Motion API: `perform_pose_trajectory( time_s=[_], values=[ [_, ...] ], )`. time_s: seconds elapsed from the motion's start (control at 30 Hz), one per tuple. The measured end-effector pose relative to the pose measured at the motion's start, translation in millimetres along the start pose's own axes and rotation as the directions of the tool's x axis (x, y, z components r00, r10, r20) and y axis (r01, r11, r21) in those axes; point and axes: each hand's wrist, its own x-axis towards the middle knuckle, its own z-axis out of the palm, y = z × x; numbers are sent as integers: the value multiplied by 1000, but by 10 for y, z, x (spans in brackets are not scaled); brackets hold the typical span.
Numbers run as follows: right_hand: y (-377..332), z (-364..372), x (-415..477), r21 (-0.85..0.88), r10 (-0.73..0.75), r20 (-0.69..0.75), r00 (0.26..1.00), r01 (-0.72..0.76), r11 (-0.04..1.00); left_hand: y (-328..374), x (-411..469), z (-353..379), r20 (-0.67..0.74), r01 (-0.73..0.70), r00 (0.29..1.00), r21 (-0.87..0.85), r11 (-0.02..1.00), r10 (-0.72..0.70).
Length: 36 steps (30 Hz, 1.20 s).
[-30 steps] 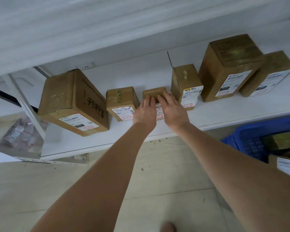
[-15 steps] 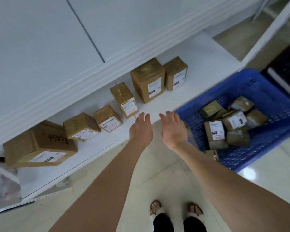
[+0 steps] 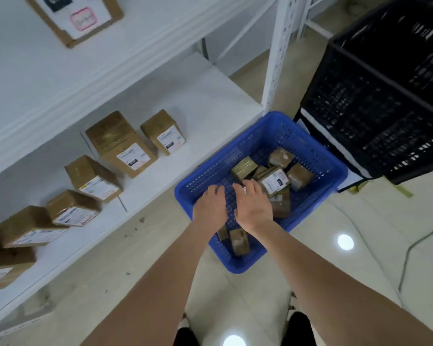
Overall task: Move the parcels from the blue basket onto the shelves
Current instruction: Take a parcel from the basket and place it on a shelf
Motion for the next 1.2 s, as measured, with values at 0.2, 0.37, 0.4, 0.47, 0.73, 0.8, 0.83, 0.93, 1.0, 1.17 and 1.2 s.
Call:
perform_pose_trajectory(
  time_s=[0.2,0.37,0.4,0.47,0.73,0.8,0.83,0.93,1.0,1.17,1.2],
  values=[
    [1024,-270,202,19,28,70,997,-29,999,977,422,140,66,21,998,-64,998,-17],
    [1557,-235,582,252,282,245,928,-342,905,1260,900,335,131,39,991,-71,997,-30],
    [1645,-187,689,317,335,293,896,-421,850,1289,1004,368,144,47,989,-77,996,-36],
    [1802,-68,937,395,379,340,861,-496,773,1331,1247,444,172,73,984,-98,992,-56],
    [2482,548,1972,453,360,424,831,-539,710,1350,2450,1042,321,218,933,-138,966,-165],
    [2635,775,2175,446,340,450,826,-537,716,1349,2661,1291,342,259,922,-192,946,-183],
    [2701,854,2274,440,323,459,828,-527,727,1345,2765,1429,346,292,916,-233,927,-201],
    [2856,1130,2597,414,297,477,827,-510,754,1302,3072,1824,374,444,875,-361,820,-309],
    [2937,1339,2795,385,270,490,829,-484,786,1238,3284,2097,409,565,819,-461,684,-402],
    [3062,1853,3103,231,202,460,864,-337,913,1035,3677,2626,489,696,705,-615,371,-514],
    [3069,1934,3123,199,193,451,871,-309,930,1006,3723,2706,498,704,693,-625,338,-522]
  ],
)
